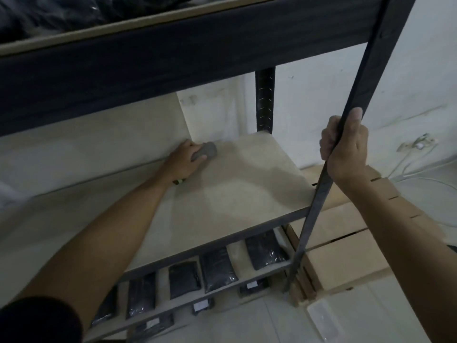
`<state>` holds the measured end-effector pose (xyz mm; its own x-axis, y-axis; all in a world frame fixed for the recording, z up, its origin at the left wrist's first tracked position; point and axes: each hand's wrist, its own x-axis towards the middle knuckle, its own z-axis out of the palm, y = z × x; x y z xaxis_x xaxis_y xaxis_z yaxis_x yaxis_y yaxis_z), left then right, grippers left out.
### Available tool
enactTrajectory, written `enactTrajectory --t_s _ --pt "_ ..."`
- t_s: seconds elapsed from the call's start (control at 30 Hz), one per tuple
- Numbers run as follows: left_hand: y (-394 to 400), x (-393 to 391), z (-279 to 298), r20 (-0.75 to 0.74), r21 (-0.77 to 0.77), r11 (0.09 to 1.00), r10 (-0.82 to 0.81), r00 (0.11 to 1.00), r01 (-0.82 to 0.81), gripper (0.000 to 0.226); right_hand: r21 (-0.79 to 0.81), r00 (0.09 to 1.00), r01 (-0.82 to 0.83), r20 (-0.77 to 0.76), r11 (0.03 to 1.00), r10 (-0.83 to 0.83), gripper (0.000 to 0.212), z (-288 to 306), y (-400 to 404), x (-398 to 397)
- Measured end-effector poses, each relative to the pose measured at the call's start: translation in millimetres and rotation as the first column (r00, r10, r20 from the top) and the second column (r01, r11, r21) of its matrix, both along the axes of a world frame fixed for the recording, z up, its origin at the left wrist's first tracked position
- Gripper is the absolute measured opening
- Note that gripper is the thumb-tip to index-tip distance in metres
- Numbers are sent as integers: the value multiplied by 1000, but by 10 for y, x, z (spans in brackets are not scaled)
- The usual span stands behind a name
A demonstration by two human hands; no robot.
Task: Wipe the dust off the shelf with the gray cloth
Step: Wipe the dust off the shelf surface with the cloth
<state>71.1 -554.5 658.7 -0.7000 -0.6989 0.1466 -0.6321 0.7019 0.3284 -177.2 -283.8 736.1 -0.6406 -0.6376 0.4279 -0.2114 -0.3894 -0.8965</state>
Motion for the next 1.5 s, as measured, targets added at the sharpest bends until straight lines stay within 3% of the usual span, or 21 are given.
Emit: enactTrajectory --t_s 0.1,0.27,0.4,0.5,0.57,0.63,0.7,0.8,0.87,0.97,1.07,1.23,1.4,1.5 --pt "177 -24 -152 -31 1 1000 -3 1000 3 47 0 1000 4 6 1000 -4 71 0 3 0" --pt "972 36 -179 -128 6 978 -204 971 206 52 -13 1000 6 29 1000 -6 68 -3 9 12" --pt "1661 164 -155 -44 44 940 -337 940 339 55 0 999 49 14 999 -49 68 -14 40 2" --pt "2070 344 -119 -43 167 852 -496 867 496 46 25 983 181 -44 983 -180 69 -16 42 36" --pt "2223 494 -75 -123 219 808 -533 837 547 38 4 925 370 -91 929 -368 54 -68 42 97" --pt "2212 681 7 -224 218 833 -465 857 509 33 -8 825 560 -82 829 -558 43 -238 87 164" --pt "2057 914 107 -295 197 892 -342 892 407 29 9 763 627 -208 779 -612 58 -455 153 339" --pt "1615 1354 230 -372 139 965 -159 915 224 29 -96 698 385 -621 918 -358 40 -677 162 838" --pt "1245 1695 285 -394 106 992 -22 919 69 25 114 639 195 -768 974 -38 30 -766 27 1108" --pt "660 2224 358 -322 14 962 261 910 -271 28 437 550 198 -791 877 269 26 -915 -205 1184" --pt "113 2828 310 -219 22 850 518 827 -527 30 504 483 233 -802 832 351 33 -972 -326 1101" --pt "-243 3275 50 -76 -3 741 670 739 -672 36 581 463 278 -779 765 423 42 -974 -392 857" --pt "-375 3086 -30 -17 -29 720 693 721 -693 38 608 503 267 -750 748 429 41 -1016 -364 815" --pt "-278 2777 -54 -35 -45 800 598 801 -599 42 613 520 255 -739 748 428 42 -999 -373 827"
